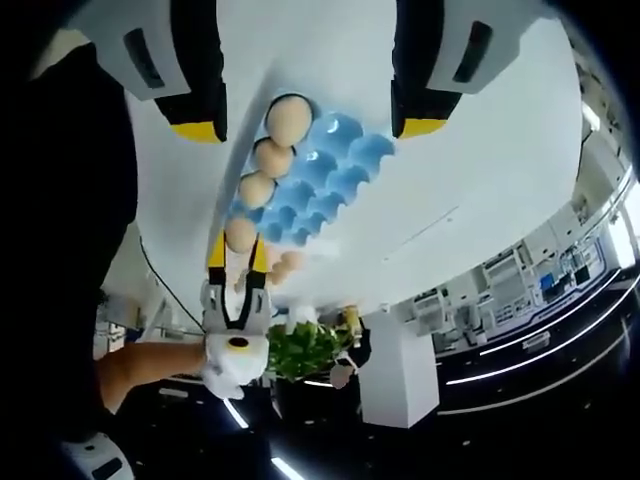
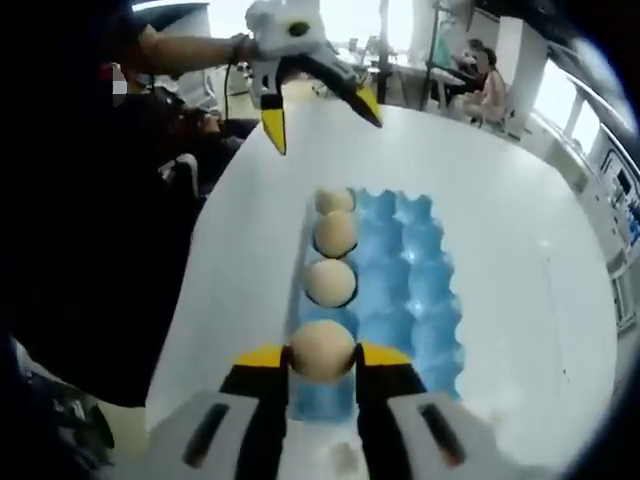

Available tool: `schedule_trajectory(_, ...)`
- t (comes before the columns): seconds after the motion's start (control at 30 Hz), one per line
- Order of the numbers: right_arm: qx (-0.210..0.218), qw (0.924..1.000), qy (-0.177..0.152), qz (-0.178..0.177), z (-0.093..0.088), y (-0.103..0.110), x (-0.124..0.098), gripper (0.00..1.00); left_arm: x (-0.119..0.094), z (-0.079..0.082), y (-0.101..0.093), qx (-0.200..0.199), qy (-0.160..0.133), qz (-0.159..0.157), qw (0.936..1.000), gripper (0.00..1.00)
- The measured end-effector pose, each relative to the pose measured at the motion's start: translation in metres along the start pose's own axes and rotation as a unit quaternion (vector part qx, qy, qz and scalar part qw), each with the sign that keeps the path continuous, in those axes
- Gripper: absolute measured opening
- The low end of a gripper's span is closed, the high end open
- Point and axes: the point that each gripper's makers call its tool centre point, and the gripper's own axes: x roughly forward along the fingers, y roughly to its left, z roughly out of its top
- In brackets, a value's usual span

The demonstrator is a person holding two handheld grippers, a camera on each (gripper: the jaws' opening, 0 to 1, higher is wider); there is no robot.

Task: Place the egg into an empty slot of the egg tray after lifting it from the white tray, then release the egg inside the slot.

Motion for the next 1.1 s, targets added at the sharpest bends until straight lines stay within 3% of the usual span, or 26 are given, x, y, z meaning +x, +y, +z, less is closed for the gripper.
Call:
schedule_trajectory(0.2,-0.002,1.0000,-0.003,0.006,0.004,-0.002,0.009,0.26,0.001,0.001,0.001,0.000,0.000,0.000,1.0000,0.67)
schedule_trajectory(0.77,-0.001,0.9997,0.020,0.015,-0.009,-0.006,0.028,0.26,0.001,0.002,-0.001,0.000,0.003,-0.001,1.0000,0.66)
schedule_trajectory(1.1,0.000,0.9998,0.004,0.019,-0.010,-0.007,0.027,0.27,0.001,0.002,0.000,0.004,0.004,0.001,1.0000,0.66)
